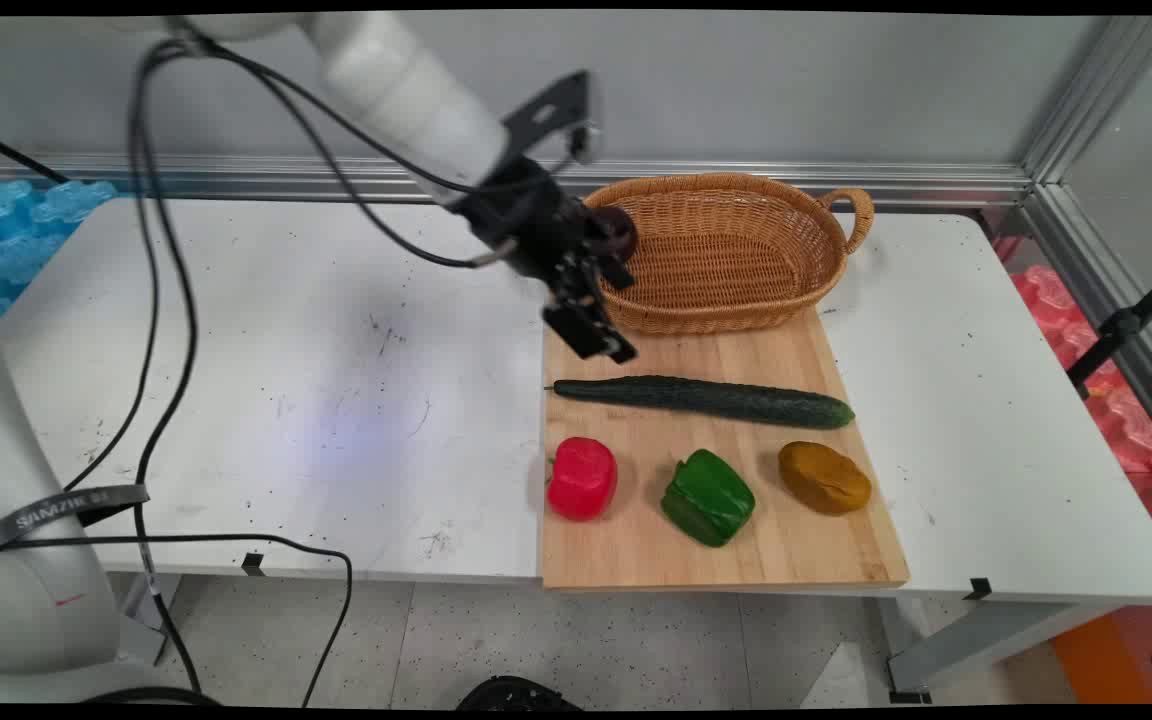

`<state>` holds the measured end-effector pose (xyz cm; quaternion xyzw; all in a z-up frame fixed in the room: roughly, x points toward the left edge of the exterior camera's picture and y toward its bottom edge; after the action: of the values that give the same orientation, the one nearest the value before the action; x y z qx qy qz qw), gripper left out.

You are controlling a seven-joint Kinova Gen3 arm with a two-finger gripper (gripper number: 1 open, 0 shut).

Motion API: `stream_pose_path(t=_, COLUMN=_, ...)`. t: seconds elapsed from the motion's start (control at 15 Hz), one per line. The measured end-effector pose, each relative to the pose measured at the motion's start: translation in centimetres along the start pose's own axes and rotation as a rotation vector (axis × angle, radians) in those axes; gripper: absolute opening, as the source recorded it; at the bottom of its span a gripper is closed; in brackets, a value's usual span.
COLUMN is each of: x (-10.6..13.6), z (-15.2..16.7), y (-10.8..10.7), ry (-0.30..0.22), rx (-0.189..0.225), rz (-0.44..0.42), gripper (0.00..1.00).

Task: Pick up the cucumber from the cutting board

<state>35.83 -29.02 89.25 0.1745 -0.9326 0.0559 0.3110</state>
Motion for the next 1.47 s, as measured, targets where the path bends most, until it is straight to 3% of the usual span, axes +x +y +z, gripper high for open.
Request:
stream_pose_path(t=0.87, x=5.9, z=12.6, y=-1.2, ry=-0.102, rx=-0.016, rz=0.097, gripper=1.0)
stream_pose_path(t=1.47, x=7.1, z=16.9, y=-2.0, ry=-0.174, rx=-0.019, rz=0.124, gripper=1.0)
